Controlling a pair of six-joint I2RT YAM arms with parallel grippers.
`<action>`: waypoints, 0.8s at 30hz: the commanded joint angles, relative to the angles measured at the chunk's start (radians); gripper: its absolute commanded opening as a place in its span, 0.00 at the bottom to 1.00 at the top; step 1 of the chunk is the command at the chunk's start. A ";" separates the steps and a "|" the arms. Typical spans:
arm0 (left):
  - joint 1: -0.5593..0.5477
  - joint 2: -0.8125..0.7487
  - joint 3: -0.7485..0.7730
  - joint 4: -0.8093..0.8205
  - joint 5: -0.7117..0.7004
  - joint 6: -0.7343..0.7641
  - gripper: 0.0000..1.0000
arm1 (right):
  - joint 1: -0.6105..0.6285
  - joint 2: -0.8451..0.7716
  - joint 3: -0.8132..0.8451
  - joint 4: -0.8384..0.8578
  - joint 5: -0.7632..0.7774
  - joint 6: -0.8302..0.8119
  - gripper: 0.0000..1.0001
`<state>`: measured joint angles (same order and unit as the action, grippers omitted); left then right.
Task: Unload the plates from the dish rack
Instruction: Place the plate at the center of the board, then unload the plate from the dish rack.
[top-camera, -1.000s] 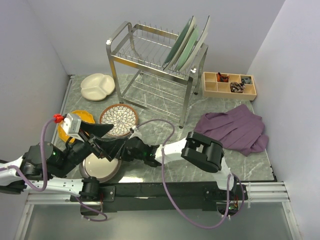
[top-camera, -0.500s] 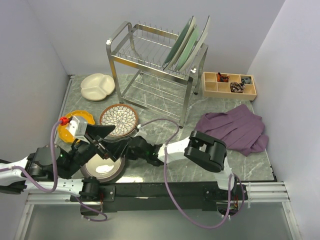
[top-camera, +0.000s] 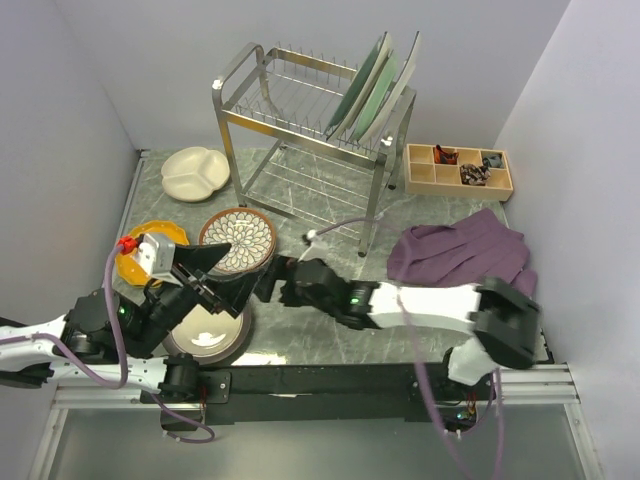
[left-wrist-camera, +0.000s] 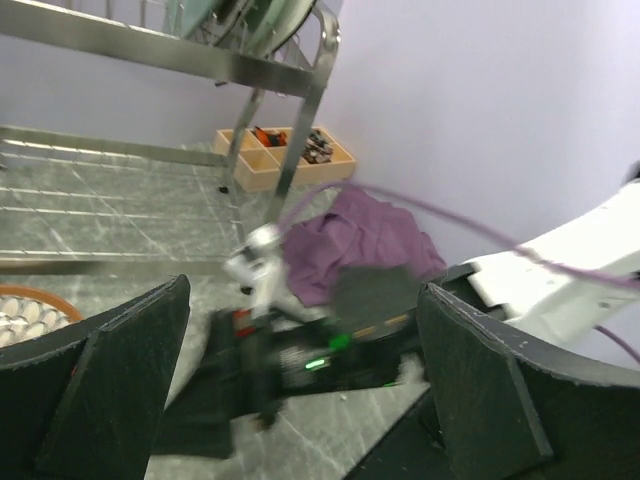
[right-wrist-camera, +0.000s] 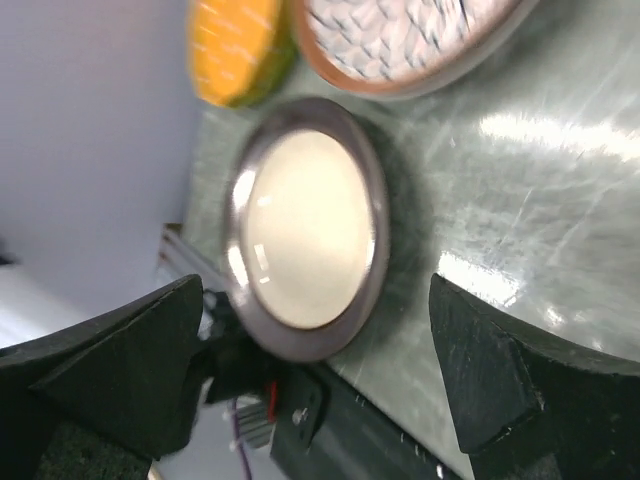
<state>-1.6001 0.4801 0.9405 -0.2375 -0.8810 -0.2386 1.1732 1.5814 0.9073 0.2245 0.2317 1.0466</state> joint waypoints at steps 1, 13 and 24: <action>0.002 0.064 0.041 0.067 -0.067 0.122 1.00 | -0.004 -0.291 -0.034 -0.253 0.159 -0.173 1.00; 0.448 0.397 0.337 0.018 0.297 0.173 0.99 | -0.058 -0.829 -0.128 -0.485 0.348 -0.464 1.00; 0.979 0.911 0.884 -0.025 1.105 -0.002 0.80 | -0.067 -0.968 -0.329 -0.261 0.222 -0.477 1.00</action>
<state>-0.6590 1.2636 1.6341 -0.2729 -0.0742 -0.1814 1.1099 0.5999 0.5858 -0.1272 0.4694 0.5961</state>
